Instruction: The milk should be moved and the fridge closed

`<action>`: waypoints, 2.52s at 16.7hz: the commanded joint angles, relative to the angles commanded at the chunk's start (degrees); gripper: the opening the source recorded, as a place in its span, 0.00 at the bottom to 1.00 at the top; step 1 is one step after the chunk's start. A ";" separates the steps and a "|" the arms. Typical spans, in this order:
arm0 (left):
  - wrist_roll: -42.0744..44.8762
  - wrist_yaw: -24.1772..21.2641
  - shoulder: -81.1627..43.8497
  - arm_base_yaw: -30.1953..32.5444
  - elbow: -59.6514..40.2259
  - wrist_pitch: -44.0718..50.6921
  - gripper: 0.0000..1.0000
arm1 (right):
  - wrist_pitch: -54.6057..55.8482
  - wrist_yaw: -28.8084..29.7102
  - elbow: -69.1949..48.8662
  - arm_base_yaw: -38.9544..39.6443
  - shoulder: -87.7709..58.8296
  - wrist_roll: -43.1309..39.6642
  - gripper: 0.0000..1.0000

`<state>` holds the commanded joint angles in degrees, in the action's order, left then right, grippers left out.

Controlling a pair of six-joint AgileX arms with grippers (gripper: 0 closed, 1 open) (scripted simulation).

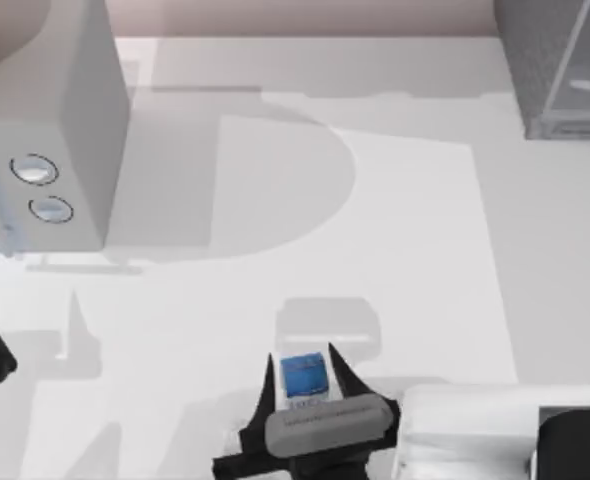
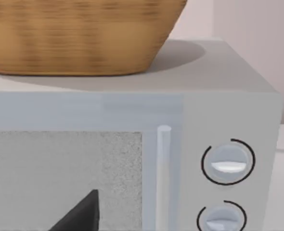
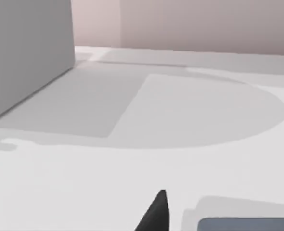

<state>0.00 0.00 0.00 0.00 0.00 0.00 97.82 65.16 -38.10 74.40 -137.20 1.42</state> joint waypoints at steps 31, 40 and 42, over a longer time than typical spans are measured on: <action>0.00 0.00 0.00 0.00 0.00 0.00 1.00 | -7.15 -1.88 2.01 -1.72 9.66 0.58 0.00; 0.00 0.00 0.00 0.00 0.00 0.00 1.00 | -20.50 -30.14 9.51 -36.45 27.11 0.12 0.00; 0.00 0.00 0.00 0.00 0.00 0.00 1.00 | -24.12 -38.61 11.34 -46.89 32.75 -0.04 0.00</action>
<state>0.00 0.00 0.00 0.00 0.00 0.00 73.70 26.54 -26.76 27.51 -104.45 1.38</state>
